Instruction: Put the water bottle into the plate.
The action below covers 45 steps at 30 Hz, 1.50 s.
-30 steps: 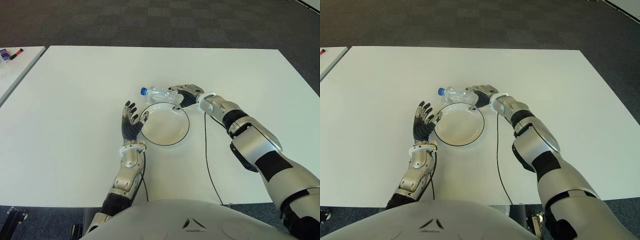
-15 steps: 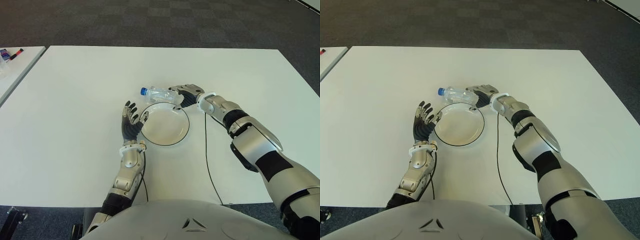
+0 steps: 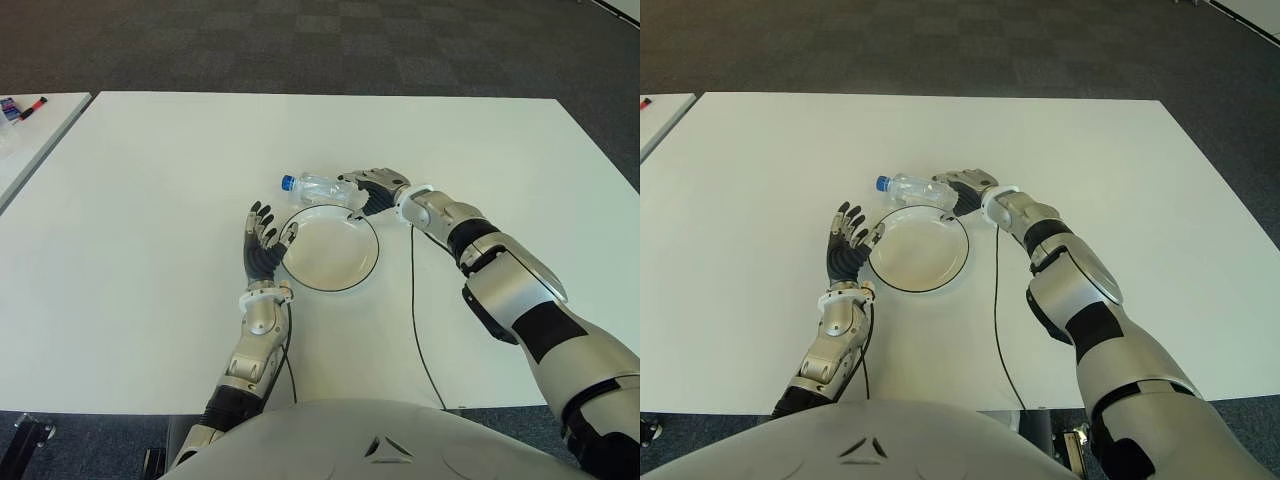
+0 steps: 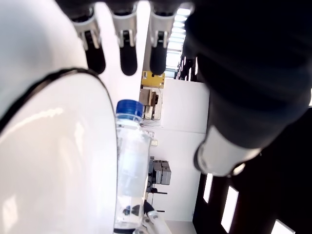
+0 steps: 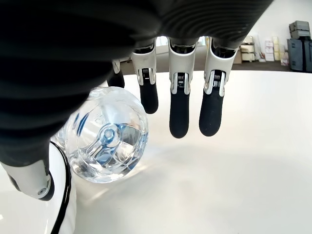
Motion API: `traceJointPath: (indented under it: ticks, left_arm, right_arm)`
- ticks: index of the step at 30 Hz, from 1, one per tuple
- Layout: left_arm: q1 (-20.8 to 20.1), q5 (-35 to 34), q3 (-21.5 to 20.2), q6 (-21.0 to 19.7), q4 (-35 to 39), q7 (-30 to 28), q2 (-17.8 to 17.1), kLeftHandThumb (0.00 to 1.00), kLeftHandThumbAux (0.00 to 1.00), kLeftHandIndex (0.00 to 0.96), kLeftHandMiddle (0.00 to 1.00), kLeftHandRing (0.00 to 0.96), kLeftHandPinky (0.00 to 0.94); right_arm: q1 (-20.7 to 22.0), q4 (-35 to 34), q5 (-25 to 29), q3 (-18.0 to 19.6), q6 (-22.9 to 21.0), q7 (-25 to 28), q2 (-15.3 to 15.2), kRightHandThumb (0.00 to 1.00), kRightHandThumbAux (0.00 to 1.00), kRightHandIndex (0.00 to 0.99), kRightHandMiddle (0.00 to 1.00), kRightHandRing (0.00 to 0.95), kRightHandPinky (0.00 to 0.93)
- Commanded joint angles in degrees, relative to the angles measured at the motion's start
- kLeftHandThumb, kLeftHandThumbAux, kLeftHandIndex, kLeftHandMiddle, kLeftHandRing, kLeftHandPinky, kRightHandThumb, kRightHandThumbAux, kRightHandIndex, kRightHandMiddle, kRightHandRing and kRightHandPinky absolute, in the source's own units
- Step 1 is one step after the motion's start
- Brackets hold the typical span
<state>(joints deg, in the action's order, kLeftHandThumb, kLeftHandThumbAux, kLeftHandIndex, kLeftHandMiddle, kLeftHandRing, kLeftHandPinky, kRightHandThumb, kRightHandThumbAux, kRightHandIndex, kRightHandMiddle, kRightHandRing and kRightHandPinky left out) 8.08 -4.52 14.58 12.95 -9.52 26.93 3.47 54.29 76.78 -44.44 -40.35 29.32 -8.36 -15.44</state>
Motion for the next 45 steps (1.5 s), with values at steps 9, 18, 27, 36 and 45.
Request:
traceJointPath:
  ticks: [9, 18, 27, 36, 45]
  left_arm:
    - [-1.59, -0.66, -0.58, -0.73, -0.14, 0.88, 8.56, 0.23, 0.799, 0.081, 0.145, 0.141, 0.174]
    - [-1.44, -0.56, -0.64, -0.86, 0.23, 0.86, 8.28, 0.241, 0.789, 0.075, 0.138, 0.134, 0.162]
    - [-1.51, -0.69, -0.75, -0.81, 0.4, 0.62, 8.09, 0.248, 0.793, 0.074, 0.131, 0.13, 0.163]
    - [-1.5, -0.64, -0.73, -0.56, 0.26, 0.54, 8.01, 0.252, 0.795, 0.081, 0.142, 0.142, 0.176]
    - [-1.5, -0.79, -0.69, -0.47, 0.22, 0.45, 8.1, 0.256, 0.803, 0.082, 0.144, 0.143, 0.177]
  right_arm:
    - [-1.78, -0.3, -2.06, -1.39, 1.78, -1.05, -0.57, 0.41, 0.57, 0.05, 0.201, 0.345, 0.462]
    - [-4.73, -2.86, -5.62, -5.22, 9.14, -8.84, -3.27, 0.401, 0.551, 0.072, 0.218, 0.349, 0.464]
    - [-4.59, -3.46, -3.46, -3.8, 15.21, -5.34, -4.34, 0.395, 0.565, 0.065, 0.225, 0.32, 0.36]
    - [-4.65, -3.45, -2.73, -2.85, 15.96, -4.4, -4.61, 0.369, 0.589, 0.05, 0.235, 0.305, 0.349]
    - [-4.69, -3.58, -2.77, -2.3, 15.04, -4.28, -4.85, 0.385, 0.599, 0.033, 0.236, 0.279, 0.266]
